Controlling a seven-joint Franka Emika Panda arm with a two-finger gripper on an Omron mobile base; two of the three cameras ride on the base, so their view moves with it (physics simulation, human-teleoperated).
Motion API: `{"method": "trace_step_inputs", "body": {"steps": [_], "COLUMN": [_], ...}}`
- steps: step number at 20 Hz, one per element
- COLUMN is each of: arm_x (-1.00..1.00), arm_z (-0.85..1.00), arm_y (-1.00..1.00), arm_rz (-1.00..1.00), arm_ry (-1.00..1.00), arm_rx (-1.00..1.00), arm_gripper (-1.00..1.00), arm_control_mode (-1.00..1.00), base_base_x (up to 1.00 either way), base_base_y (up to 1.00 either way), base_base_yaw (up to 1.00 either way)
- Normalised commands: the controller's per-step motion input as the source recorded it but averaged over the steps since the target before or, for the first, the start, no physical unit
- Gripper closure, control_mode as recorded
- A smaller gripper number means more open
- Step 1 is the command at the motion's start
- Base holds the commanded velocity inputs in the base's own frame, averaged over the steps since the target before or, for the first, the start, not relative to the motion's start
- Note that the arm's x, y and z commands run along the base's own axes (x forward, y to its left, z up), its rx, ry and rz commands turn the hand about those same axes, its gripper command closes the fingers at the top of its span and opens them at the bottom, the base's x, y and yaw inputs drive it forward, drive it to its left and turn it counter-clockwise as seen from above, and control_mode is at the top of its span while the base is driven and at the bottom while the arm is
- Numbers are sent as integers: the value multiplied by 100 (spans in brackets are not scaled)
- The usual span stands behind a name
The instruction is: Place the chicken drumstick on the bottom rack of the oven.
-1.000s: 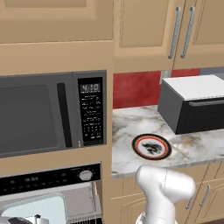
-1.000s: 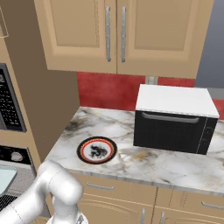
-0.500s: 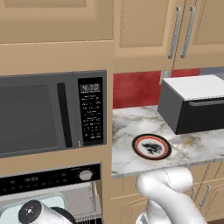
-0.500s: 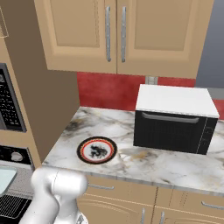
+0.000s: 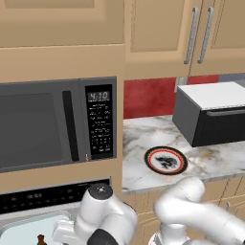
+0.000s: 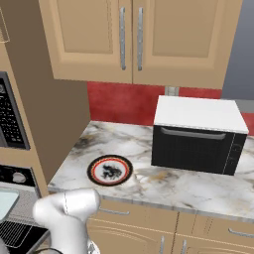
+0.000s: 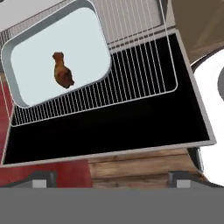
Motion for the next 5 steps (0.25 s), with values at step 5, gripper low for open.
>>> {"method": "trace_step_inputs", "body": {"steps": [5], "arm_x": [4], "arm_z": [47], "arm_y": [32], "arm_rz": [0], "arm_ry": [21], "arm_rx": [-48], "arm_gripper": [-100], "arm_control_mode": [-100], "base_base_x": [0], "base_base_y": [0], "base_base_yaw": [0]}}
